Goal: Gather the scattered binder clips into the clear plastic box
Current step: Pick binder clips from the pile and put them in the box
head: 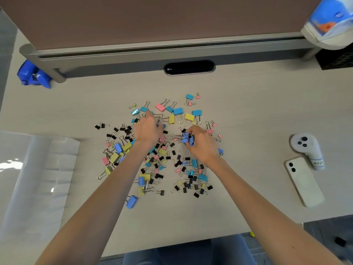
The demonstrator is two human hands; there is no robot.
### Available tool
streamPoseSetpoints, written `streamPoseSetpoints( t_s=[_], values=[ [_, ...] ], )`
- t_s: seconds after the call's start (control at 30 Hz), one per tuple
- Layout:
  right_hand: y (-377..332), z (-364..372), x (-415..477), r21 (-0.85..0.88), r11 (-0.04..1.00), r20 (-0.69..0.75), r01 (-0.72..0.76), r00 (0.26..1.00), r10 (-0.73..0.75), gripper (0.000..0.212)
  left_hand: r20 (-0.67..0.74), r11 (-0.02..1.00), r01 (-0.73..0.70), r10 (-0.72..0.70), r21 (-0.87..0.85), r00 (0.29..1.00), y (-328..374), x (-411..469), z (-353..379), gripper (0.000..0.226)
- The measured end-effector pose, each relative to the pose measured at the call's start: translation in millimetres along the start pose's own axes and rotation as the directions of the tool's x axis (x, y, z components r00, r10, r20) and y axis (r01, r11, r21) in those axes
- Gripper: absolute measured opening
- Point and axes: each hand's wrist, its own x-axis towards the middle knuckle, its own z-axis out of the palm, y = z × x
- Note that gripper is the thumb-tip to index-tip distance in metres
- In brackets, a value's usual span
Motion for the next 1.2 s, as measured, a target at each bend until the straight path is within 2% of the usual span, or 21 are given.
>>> streamPoseSetpoints(
  t_s=[0.1, 0.23, 0.4, 0.47, 0.6, 0.73, 0.87, 1.03, 1.2],
  values=[
    [0.0, 0.6, -0.8, 0.038, 0.999, -0.009, -0.019, 1.0, 0.019, 0.025, 0.061, 0.998, 0.066, -0.064, -0.023, 0.996, -1.5, -0.3, -1.6, 0.056],
    [-0.4, 0.4, -0.3, 0.058, 0.998, -0.008, -0.032, 0.999, 0.032, 0.024, 0.103, 0.996, 0.086, -0.086, 0.013, 0.991, 3.6, 0.1, -1.7, 0.065],
    [0.9, -0.9, -0.9, 0.07, 0.997, -0.006, -0.041, 0.999, 0.041, 0.022, 0.106, 0.998, 0.011, -0.019, 0.069, 0.994, 12.6, -0.5, -8.0, 0.046],
    [1.0, -1.0, -0.7, 0.078, 0.996, -0.008, -0.046, 0.999, 0.047, 0.022, 0.102, 1.0, 0.026, -0.026, 0.004, 0.994, 11.9, -0.1, -8.0, 0.042],
    [-7.0, -0.6, 0.1, 0.095, 0.995, -0.021, -0.033, 0.999, 0.035, 0.023, 0.099, 0.975, 0.075, -0.055, -0.211, 0.994, -0.4, -1.3, -11.5, 0.048],
    [-24.8, -2.0, -0.6, 0.087, 0.996, -0.001, -0.003, 1.0, 0.003, 0.025, 0.1, 0.856, 0.109, -0.068, -0.505, 0.993, -19.8, -20.0, -24.2, 0.031],
    [-47.2, 2.6, -3.6, 0.118, 0.992, 0.027, 0.049, 0.998, -0.052, 0.028, 0.169, 0.635, 0.183, -0.084, -0.75, 0.982, -47.5, -43.9, -34.1, 0.026],
    [-84.8, 18.0, -9.5, 0.158, 0.982, 0.03, 0.106, 0.993, -0.113, 0.023, 0.2, 0.452, 0.208, -0.065, -0.867, 0.978, -93.2, -69.4, -44.2, 0.016],
    [-140.9, 45.0, -20.1, 0.166, 0.98, 0.055, 0.106, 0.992, -0.117, 0.029, 0.185, 0.375, 0.192, -0.055, -0.907, 0.981, -160.7, -88.1, -57.3, 0.024]
  ],
)
